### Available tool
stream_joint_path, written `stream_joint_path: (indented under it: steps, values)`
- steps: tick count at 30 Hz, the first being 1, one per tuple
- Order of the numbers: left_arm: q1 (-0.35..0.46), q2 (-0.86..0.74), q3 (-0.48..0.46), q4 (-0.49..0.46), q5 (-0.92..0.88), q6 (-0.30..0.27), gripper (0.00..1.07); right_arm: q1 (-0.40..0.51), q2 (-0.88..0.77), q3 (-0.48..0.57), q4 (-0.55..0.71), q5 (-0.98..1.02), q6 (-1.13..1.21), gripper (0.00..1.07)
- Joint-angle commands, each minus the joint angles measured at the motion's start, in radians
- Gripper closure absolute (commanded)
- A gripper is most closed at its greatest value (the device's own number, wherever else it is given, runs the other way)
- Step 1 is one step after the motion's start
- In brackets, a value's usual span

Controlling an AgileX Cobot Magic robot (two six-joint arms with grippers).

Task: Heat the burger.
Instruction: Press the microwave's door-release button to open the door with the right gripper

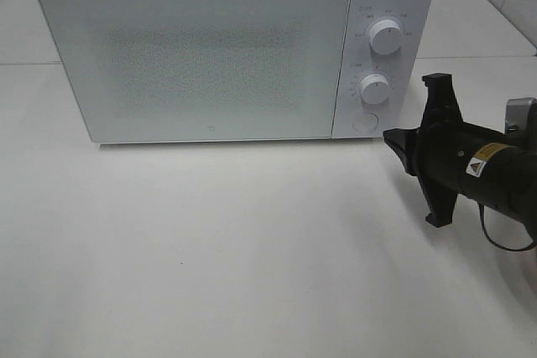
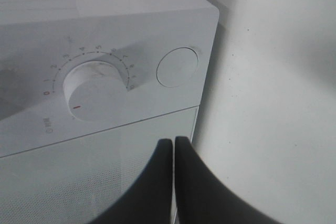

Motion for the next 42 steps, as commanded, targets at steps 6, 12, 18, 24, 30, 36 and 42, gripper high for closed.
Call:
stream_joint_path:
  steps: [6, 12, 18, 24, 30, 36, 42]
  values:
    - [-0.003, -0.01, 0.002, -0.006, -0.001, -0.003, 0.07, 0.081, 0.106, -0.081, 0.186, -0.015, -0.006, 1.07]
    - [-0.003, -0.01, 0.002, -0.006, -0.001, -0.003, 0.07, 0.081, 0.151, -0.132, 0.217, -0.016, -0.006, 1.07]
    - [-0.003, -0.01, 0.002, -0.006, -0.001, -0.001, 0.07, 0.081, 0.158, -0.164, 0.284, -0.015, -0.029, 1.07]
    - [-0.003, -0.01, 0.002, -0.006, -0.001, -0.001, 0.07, 0.081, 0.183, -0.197, 0.326, -0.017, -0.063, 1.07]
    - [-0.003, -0.01, 0.002, -0.006, -0.001, -0.001, 0.07, 0.081, 0.214, -0.224, 0.326, -0.018, -0.055, 1.07]
    - [-0.003, -0.01, 0.002, -0.005, -0.001, 0.0, 0.07, 0.081, 0.252, -0.262, 0.319, -0.018, -0.052, 1.07]
    - [-0.003, -0.01, 0.002, -0.005, -0.001, 0.0, 0.07, 0.081, 0.262, -0.278, 0.319, -0.017, -0.051, 1.07]
